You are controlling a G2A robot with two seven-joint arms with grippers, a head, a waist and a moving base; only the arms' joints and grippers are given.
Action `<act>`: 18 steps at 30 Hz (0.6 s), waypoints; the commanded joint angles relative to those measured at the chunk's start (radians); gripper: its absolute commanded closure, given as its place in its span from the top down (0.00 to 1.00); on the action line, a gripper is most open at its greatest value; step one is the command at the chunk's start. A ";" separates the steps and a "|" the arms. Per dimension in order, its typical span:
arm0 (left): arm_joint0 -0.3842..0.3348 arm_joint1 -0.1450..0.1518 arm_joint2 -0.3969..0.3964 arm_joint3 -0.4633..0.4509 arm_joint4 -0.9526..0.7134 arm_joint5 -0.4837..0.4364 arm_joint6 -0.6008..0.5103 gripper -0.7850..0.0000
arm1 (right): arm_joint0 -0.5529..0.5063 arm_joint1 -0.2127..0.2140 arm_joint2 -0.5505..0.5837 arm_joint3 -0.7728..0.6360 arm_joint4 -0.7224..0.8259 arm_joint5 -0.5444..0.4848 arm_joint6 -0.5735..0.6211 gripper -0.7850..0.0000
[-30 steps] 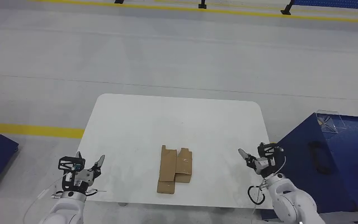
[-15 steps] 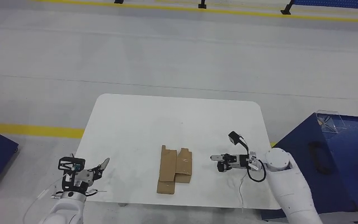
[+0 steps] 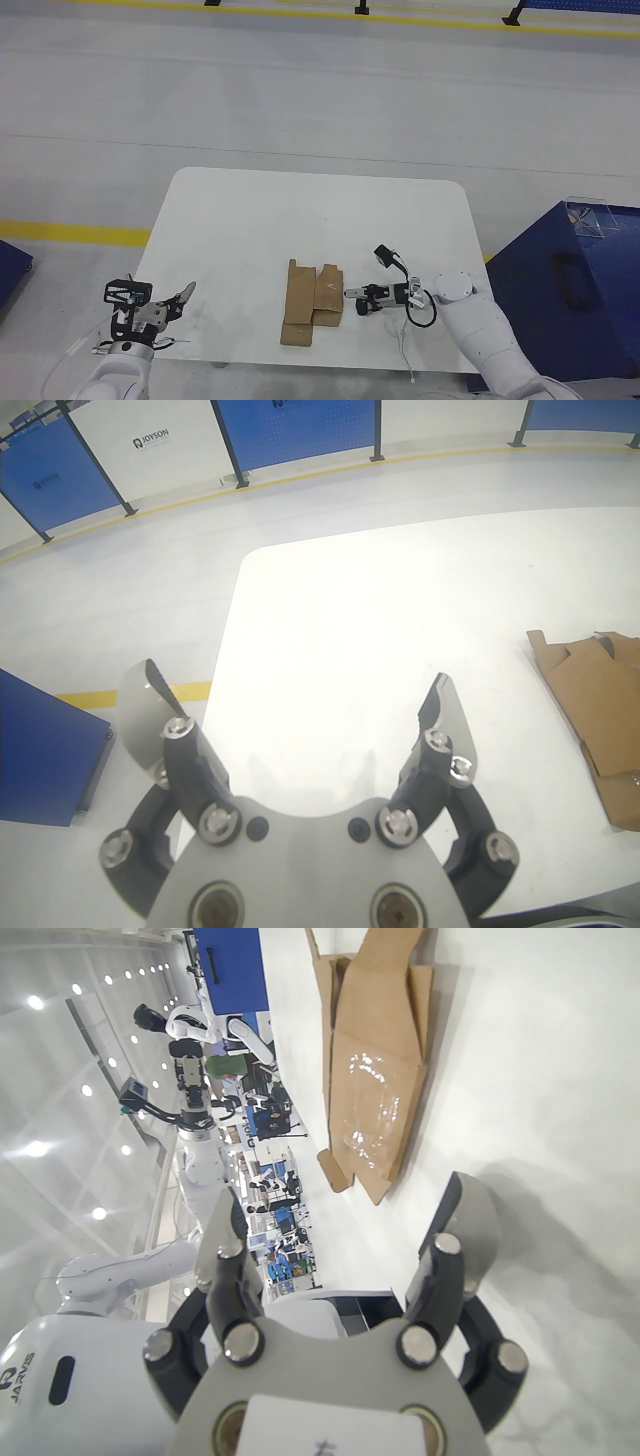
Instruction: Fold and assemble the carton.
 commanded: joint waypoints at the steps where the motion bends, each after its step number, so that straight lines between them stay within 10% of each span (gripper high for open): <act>1: 0.000 0.000 0.000 0.000 0.000 0.000 0.000 1.00 | 0.002 -0.006 -0.018 0.007 -0.021 -0.009 -0.035 0.60; 12: 0.000 0.000 0.000 0.000 0.000 0.000 0.000 1.00 | 0.030 -0.050 -0.097 0.053 -0.037 0.032 -0.138 0.62; 18: 0.000 0.000 0.000 0.000 0.000 0.000 0.000 1.00 | 0.049 -0.076 -0.136 0.082 -0.054 0.017 -0.199 0.42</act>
